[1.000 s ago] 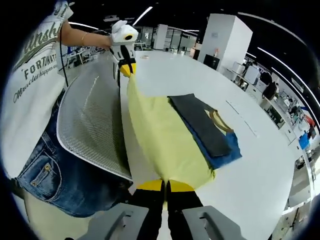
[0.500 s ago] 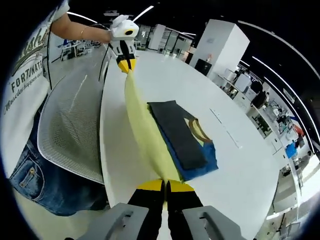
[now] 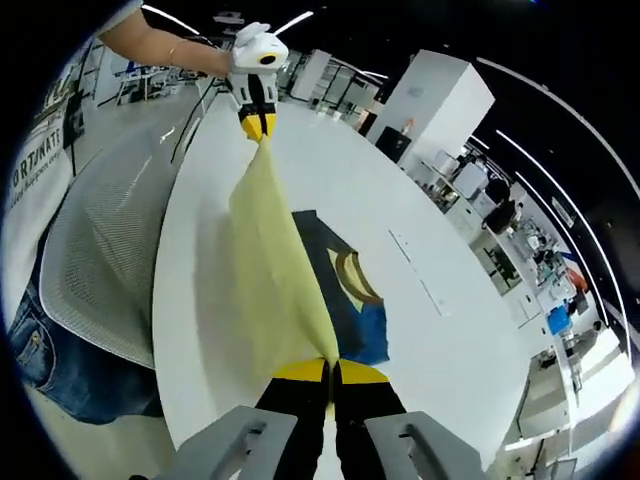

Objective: Fold the garment on the visible template until the final outline fits inside the template.

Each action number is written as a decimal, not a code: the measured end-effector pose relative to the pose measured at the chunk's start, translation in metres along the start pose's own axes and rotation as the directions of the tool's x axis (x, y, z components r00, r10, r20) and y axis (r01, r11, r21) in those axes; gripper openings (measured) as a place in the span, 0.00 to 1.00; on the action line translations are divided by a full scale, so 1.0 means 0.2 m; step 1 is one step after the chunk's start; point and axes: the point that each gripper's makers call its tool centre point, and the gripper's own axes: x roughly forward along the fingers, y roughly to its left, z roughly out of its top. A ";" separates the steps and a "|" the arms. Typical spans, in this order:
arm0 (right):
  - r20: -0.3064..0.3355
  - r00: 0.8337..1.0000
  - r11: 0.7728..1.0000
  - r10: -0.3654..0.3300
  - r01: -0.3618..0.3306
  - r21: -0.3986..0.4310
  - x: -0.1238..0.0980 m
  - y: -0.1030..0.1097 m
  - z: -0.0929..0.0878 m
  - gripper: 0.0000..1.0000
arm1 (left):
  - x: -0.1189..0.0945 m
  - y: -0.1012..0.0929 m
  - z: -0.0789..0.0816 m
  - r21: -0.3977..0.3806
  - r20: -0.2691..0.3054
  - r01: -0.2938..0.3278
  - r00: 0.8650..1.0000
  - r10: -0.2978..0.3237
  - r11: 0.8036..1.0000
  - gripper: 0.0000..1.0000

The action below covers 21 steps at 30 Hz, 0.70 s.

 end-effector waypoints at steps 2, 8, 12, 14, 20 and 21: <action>-0.004 1.000 1.000 -0.012 0.012 -0.012 0.02 -0.04 0.01 0.00 | 0.01 0.04 0.01 0.013 -0.001 -0.008 1.000 0.008 1.000 0.00; -0.012 0.999 0.999 -0.044 0.044 -0.032 0.08 -0.16 0.04 0.00 | 0.04 0.19 0.05 0.018 0.017 -0.041 0.999 0.041 0.999 0.00; -0.015 0.998 0.997 -0.063 0.062 -0.035 0.12 -0.22 0.06 0.00 | 0.06 0.28 0.07 0.023 0.021 -0.067 0.998 0.066 0.998 0.00; -0.025 0.997 0.996 -0.076 0.075 -0.040 0.15 -0.27 0.06 0.00 | 0.09 0.33 0.07 0.035 0.014 -0.079 0.997 0.078 0.996 0.00; -0.064 0.993 0.993 -0.102 0.098 -0.059 0.23 -0.35 0.04 0.00 | 0.15 0.44 0.07 0.031 0.017 -0.102 0.995 0.102 0.994 0.01; -0.070 0.992 0.993 -0.103 0.099 -0.063 0.25 -0.36 0.04 0.00 | 0.17 0.45 0.07 0.030 0.012 -0.103 0.995 0.103 0.994 0.01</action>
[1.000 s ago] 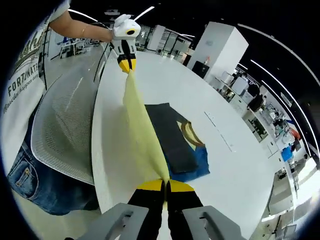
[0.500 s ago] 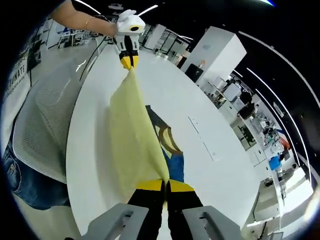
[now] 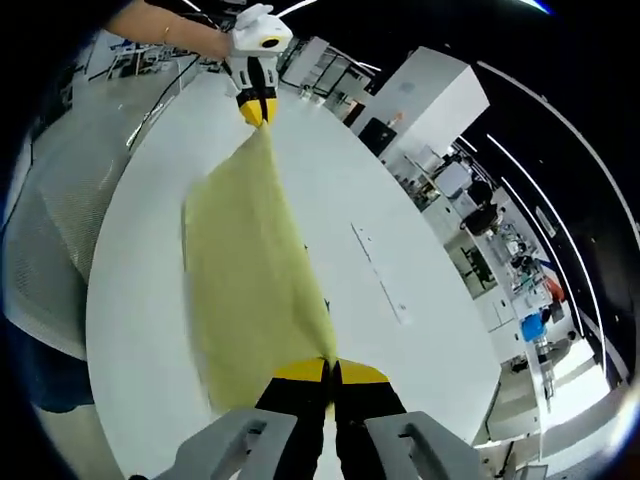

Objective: Fold the garment on the visible template until the final outline fits inside the template.

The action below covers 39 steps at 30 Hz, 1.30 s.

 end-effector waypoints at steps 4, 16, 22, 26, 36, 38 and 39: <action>-0.033 0.999 1.000 -0.011 0.010 -0.025 0.07 -0.03 -0.02 0.00 | 0.07 0.05 -0.03 -0.008 -0.022 0.002 1.000 -0.002 1.000 0.01; -0.135 0.990 0.994 0.026 -0.040 -0.103 0.32 -0.03 -0.11 0.00 | 0.30 0.17 -0.19 -0.051 -0.104 0.035 0.994 -0.040 0.998 0.01; -0.153 0.988 0.994 0.038 -0.054 -0.099 0.44 -0.03 -0.16 0.00 | 0.41 0.22 -0.29 -0.113 -0.136 0.042 0.989 -0.057 0.993 0.01; -0.126 0.991 0.997 0.040 -0.048 -0.059 0.49 -0.05 -0.17 0.00 | 0.46 0.20 -0.34 -0.116 -0.160 0.039 0.985 -0.058 0.992 0.01; -0.147 0.987 0.997 0.071 -0.074 -0.014 0.67 -0.03 -0.25 0.00 | 0.58 0.22 -0.47 -0.158 -0.183 0.017 0.982 -0.047 0.987 0.01; -0.153 0.986 0.997 0.073 -0.076 -0.017 0.69 -0.02 -0.27 0.00 | 0.60 0.23 -0.49 -0.157 -0.188 0.014 0.981 -0.044 0.987 0.01; -0.159 0.984 0.996 0.081 -0.085 -0.015 0.71 -0.01 -0.28 0.00 | 0.61 0.23 -0.50 -0.163 -0.190 0.013 0.981 -0.044 0.987 0.01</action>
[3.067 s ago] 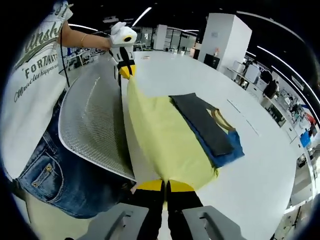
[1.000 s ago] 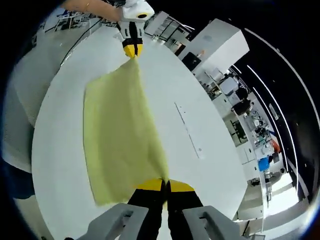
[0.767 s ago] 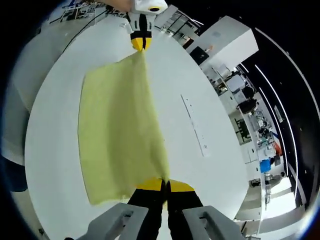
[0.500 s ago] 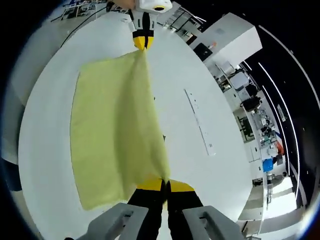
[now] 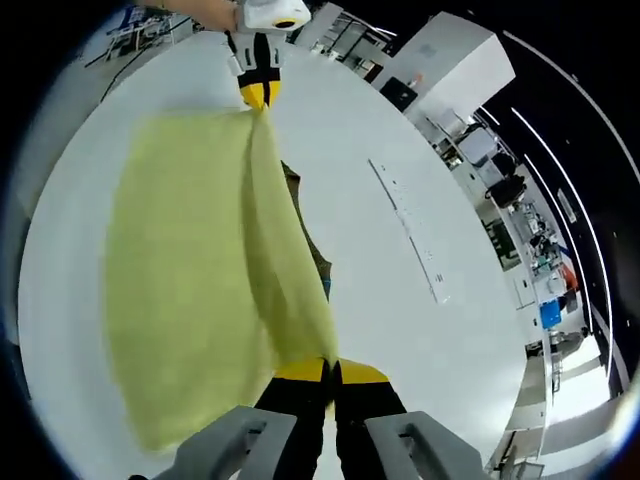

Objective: Fold the garment on the visible template until the final outline fits inside the template.

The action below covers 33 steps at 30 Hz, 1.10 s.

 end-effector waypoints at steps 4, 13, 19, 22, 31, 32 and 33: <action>-0.005 1.000 1.000 0.019 -0.019 0.017 0.05 0.01 -0.03 0.00 | 0.03 0.01 -0.02 0.004 -0.009 0.000 1.000 0.000 1.000 0.01; -0.010 0.998 0.998 0.055 -0.054 0.024 0.11 0.03 -0.06 0.00 | 0.09 0.01 -0.09 -0.003 -0.052 -0.006 0.999 0.006 1.000 0.02; -0.013 0.997 0.997 0.077 -0.076 0.032 0.15 0.05 -0.08 0.00 | 0.11 0.03 -0.09 -0.036 -0.040 -0.020 0.999 0.019 0.999 0.02; -0.007 0.997 0.995 0.080 -0.079 0.063 0.15 0.04 -0.08 0.00 | 0.10 0.03 -0.09 -0.031 -0.046 -0.021 0.999 0.020 0.999 0.02; 0.078 0.990 0.978 0.116 -0.128 0.162 0.09 0.05 -0.08 0.05 | 0.01 -0.01 -0.10 0.052 -0.027 -0.016 0.999 0.018 0.999 0.11; 0.069 0.991 0.978 0.112 -0.122 0.171 0.09 0.04 -0.09 0.07 | 0.01 -0.01 -0.11 0.057 -0.023 -0.017 1.000 0.018 0.998 0.10; 0.065 0.992 0.979 0.105 -0.115 0.171 0.08 0.04 -0.10 0.10 | -0.01 -0.01 -0.11 0.058 -0.020 -0.018 1.000 0.019 0.998 0.09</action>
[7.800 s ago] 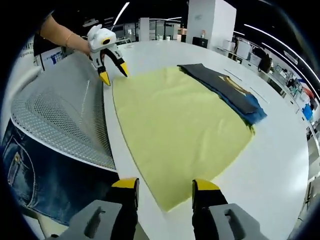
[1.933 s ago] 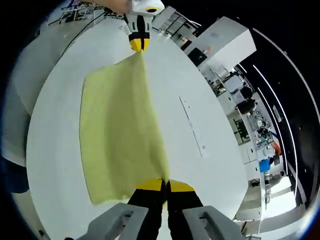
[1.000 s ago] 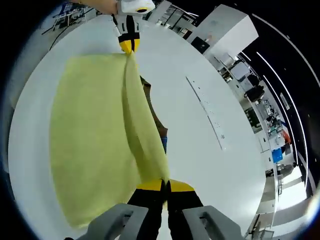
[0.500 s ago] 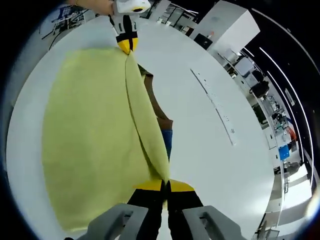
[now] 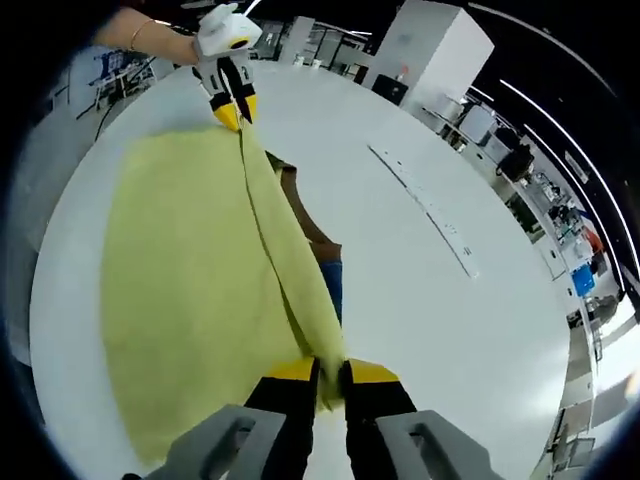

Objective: Fold the garment on the visible template until the final outline fits inside the template.

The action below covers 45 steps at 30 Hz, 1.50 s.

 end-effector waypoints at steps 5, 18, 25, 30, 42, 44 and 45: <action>0.025 1.000 1.000 0.013 -0.013 -0.016 0.01 0.01 0.00 0.08 | 0.00 0.01 -0.04 0.002 -0.004 -0.004 1.000 0.004 1.000 0.11; 0.006 0.999 0.997 0.031 -0.031 -0.065 0.07 0.04 -0.01 0.02 | 0.05 0.02 -0.03 0.035 -0.017 -0.019 1.000 0.019 0.999 0.05; 0.021 1.000 0.995 -0.005 0.007 -0.095 0.03 0.00 0.03 0.00 | 0.03 0.05 0.00 -0.029 0.025 -0.033 0.999 0.034 0.999 0.00; 0.091 0.994 0.995 -0.058 0.051 0.081 0.02 -0.09 0.06 0.00 | 0.03 0.09 0.00 -0.188 0.068 -0.027 0.997 0.040 0.982 0.01; 0.050 0.984 0.906 -0.172 0.138 0.399 0.09 -0.21 0.01 0.18 | 0.07 0.17 0.00 -0.386 0.066 -0.101 0.988 0.136 0.917 0.06; 0.047 0.985 0.902 -0.168 0.135 0.411 0.09 -0.22 0.00 0.20 | 0.06 0.19 0.00 -0.400 0.062 -0.121 0.986 0.158 0.909 0.06; 0.052 0.985 0.899 -0.163 0.127 0.420 0.08 -0.21 0.01 0.19 | 0.06 0.19 0.00 -0.413 0.064 -0.116 0.986 0.156 0.903 0.09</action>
